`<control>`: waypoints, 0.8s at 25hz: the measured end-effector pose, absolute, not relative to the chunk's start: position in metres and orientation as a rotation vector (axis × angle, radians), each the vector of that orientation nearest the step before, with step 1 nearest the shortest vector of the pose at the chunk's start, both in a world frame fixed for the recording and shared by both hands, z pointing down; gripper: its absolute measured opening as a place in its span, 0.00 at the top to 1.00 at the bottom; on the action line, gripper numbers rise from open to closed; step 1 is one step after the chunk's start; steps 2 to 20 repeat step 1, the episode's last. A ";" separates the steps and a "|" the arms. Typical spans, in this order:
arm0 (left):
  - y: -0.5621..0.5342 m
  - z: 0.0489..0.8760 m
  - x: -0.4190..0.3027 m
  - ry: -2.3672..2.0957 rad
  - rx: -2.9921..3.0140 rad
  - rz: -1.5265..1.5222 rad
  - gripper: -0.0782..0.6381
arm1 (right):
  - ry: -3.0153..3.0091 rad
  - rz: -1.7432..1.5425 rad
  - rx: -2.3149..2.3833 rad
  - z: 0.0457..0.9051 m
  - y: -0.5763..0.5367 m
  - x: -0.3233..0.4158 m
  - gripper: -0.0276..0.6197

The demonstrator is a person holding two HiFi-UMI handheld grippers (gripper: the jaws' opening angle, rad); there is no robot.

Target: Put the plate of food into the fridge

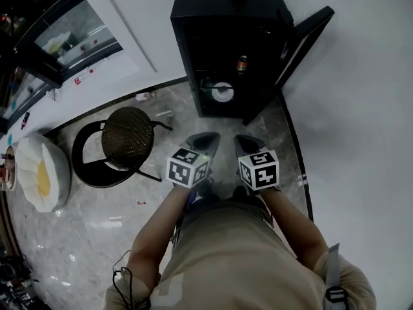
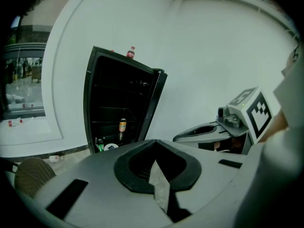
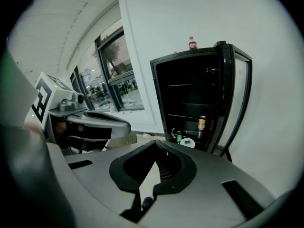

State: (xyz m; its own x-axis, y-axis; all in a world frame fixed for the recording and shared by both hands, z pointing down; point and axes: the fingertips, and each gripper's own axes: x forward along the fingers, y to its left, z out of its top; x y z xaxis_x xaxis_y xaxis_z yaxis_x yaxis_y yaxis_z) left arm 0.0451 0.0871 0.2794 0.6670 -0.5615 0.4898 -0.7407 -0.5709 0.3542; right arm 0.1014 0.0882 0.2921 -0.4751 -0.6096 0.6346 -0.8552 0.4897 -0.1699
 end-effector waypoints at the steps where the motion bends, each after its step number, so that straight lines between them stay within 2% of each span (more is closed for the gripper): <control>1: 0.092 0.281 0.053 -0.997 2.336 0.441 0.88 | -2.233 0.666 1.203 0.294 0.095 0.110 0.92; 20: 0.092 0.281 0.053 -0.997 2.336 0.441 0.88 | -2.233 0.666 1.203 0.294 0.095 0.110 0.92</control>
